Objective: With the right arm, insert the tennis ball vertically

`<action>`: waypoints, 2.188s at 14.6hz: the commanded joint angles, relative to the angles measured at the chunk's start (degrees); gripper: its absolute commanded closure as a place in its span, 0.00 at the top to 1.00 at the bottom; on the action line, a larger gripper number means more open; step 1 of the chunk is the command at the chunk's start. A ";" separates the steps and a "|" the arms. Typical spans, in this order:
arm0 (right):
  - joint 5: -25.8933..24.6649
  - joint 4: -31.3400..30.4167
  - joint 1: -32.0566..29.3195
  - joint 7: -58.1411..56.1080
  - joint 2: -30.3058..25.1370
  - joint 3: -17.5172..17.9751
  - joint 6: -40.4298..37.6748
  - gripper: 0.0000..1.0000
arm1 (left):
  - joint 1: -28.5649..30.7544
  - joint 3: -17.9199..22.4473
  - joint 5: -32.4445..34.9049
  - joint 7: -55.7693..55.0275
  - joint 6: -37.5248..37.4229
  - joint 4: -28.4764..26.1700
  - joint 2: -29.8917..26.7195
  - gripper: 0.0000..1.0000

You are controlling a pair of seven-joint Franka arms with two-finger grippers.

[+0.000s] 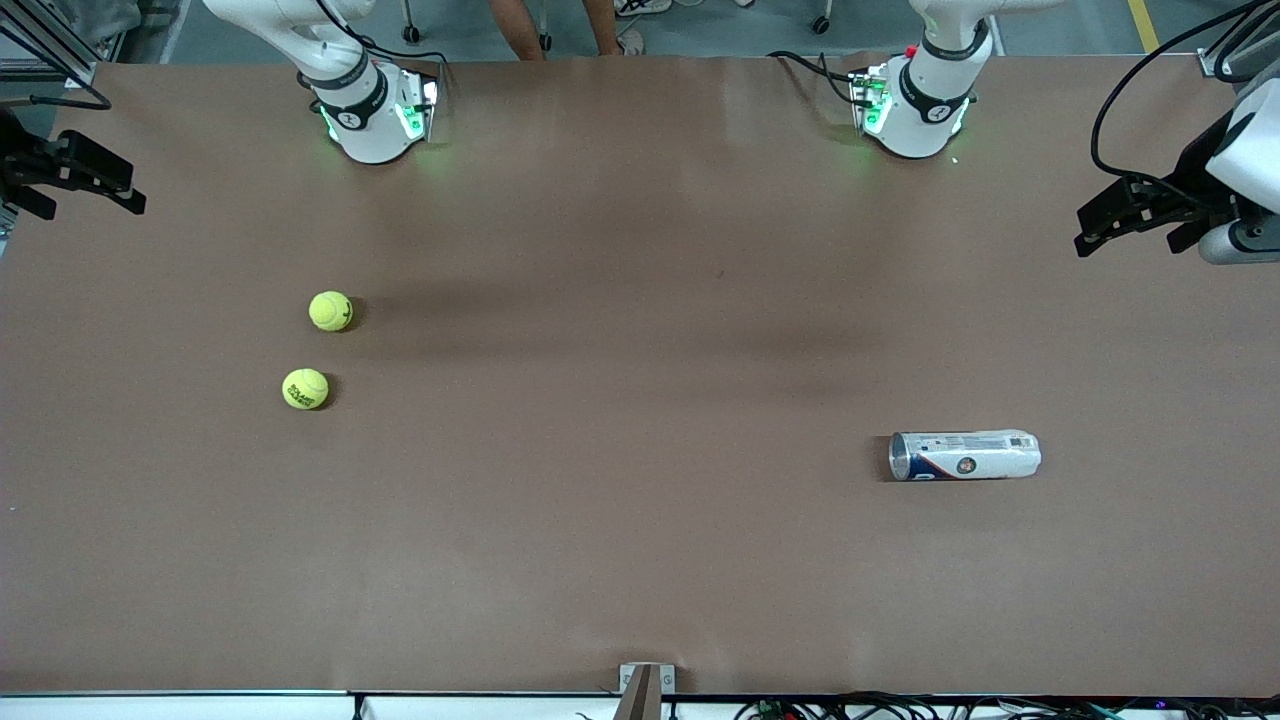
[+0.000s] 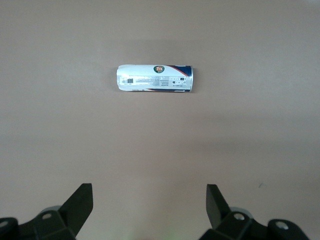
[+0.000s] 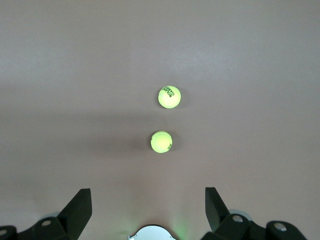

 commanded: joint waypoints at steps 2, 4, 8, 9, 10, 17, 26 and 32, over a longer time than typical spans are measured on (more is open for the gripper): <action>-0.77 -1.67 0.08 0.00 -1.74 0.31 0.47 1.00 | 0.36 -0.09 0.04 0.70 -1.28 1.52 0.42 1.00; -0.77 -1.67 0.08 -0.09 -1.74 0.31 0.38 1.00 | 0.45 -0.17 1.35 0.70 -1.28 1.61 0.60 1.00; -0.77 -1.67 -0.01 -0.09 -1.74 0.22 0.30 1.00 | 0.10 -0.43 3.38 1.05 0.03 1.17 3.93 1.00; -0.77 -1.67 -0.01 -0.17 -1.74 0.22 0.30 1.00 | 0.01 -0.52 3.38 1.14 1.00 -0.31 4.46 1.00; -0.77 -1.50 -0.01 -0.43 -1.57 0.22 0.12 1.00 | -0.16 -0.61 3.47 1.14 3.27 -1.98 4.81 1.00; -0.86 0.96 -0.62 -0.17 0.72 0.05 -1.46 1.00 | 0.19 -0.79 4.95 10.69 20.07 -10.96 11.83 1.00; -1.65 2.10 -1.94 -0.53 8.80 -0.22 1.26 1.00 | 0.28 -0.79 10.06 36.18 24.39 -11.05 24.93 1.00; -0.60 -1.75 -1.77 0.96 11.80 -0.22 3.01 1.00 | -2.27 -0.88 21.82 37.96 25.96 -10.08 31.97 1.00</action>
